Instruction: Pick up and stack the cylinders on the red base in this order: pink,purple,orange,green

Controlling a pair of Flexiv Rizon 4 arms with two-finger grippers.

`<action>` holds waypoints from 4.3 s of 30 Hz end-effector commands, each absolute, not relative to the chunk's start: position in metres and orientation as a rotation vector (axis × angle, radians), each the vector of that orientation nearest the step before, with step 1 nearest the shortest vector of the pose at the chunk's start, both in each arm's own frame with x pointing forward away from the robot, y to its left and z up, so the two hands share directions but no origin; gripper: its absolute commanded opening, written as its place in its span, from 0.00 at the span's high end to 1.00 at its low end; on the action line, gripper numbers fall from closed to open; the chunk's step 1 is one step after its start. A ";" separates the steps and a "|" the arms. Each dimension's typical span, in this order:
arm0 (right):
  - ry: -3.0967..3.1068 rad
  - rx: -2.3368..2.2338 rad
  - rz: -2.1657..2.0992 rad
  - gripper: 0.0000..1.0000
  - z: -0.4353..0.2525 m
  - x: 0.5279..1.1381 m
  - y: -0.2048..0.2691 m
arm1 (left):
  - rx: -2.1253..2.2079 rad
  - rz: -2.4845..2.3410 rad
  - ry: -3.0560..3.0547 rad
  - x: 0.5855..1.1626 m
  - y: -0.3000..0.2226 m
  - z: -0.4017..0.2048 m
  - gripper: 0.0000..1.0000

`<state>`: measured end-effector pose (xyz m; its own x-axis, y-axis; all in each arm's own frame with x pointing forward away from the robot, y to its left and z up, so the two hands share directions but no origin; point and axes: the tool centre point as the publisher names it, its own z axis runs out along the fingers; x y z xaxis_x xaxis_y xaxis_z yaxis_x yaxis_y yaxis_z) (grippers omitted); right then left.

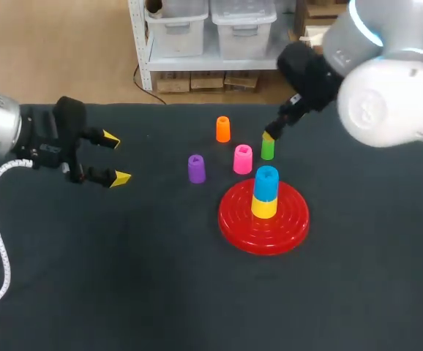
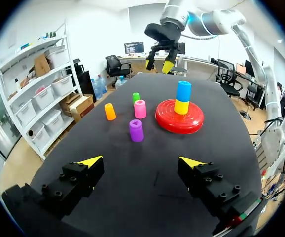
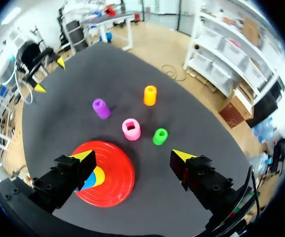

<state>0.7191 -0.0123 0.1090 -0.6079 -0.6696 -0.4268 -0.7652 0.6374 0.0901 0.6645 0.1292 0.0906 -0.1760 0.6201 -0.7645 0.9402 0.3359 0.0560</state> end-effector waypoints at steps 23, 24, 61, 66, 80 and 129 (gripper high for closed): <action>2.771 -1.842 0.182 0.00 0.043 0.737 0.040 | 1.376 -0.575 1.897 0.666 0.129 0.091 0.00; 2.771 -1.832 0.175 0.00 0.042 0.738 0.040 | 1.376 -0.575 1.897 0.666 0.129 0.091 0.00; 2.699 -1.518 0.165 0.33 0.028 0.738 0.035 | 1.376 -0.575 1.897 0.666 0.129 0.091 0.00; 2.691 -1.513 0.162 0.47 0.026 0.740 0.038 | 1.376 -0.575 1.897 0.666 0.129 0.091 0.00; 2.685 -1.492 0.126 0.64 0.022 0.743 0.042 | 1.376 -0.575 1.897 0.666 0.129 0.091 0.00; 2.426 -1.874 0.196 1.00 0.137 0.636 0.004 | 1.376 -0.575 1.897 0.666 0.129 0.091 0.00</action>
